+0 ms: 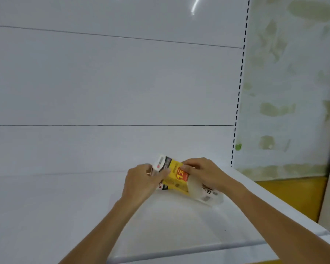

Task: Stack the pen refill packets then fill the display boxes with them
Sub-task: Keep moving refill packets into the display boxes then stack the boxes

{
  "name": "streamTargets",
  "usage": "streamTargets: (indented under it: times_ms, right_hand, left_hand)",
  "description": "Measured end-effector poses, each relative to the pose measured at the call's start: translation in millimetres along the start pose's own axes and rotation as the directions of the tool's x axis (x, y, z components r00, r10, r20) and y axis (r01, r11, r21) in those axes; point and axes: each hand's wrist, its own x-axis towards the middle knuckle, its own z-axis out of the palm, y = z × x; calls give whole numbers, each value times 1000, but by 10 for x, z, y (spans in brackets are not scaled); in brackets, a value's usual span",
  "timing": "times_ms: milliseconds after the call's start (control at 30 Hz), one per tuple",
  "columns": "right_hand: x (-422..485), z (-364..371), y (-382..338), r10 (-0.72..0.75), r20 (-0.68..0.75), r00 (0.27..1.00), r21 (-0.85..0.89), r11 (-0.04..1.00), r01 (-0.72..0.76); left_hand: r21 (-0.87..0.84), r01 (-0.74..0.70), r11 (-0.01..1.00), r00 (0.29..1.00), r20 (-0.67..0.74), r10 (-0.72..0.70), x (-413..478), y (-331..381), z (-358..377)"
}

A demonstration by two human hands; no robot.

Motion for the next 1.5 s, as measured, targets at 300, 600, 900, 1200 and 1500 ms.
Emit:
streamTargets:
  times_ms: [300, 600, 900, 1200, 1500]
  right_hand:
    - [376, 153, 359, -199, -54, 979, -421, 893, 158]
    - [612, -6, 378, -24, 245, 969, -463, 876, 138]
    - [723, 54, 330, 49, 239, 970, -638, 761, 119]
    - [562, 52, -22, -255, -125, 959, -460, 871, 171]
    - [481, 217, -718, -489, -408, 771, -349, 864, 363]
  left_hand:
    - [99, -123, 987, 967, 236, 97, 26, -91, 227]
    - [-32, -75, 997, 973, 218, 81, -51, -271, 401]
    - [131, -67, 989, 964, 264, 31, -104, -224, 316]
    - [363, -72, 929, 976, 218, -9, -55, -285, 398]
    - [190, 31, 981, 999, -27, -26, -70, -471, -176]
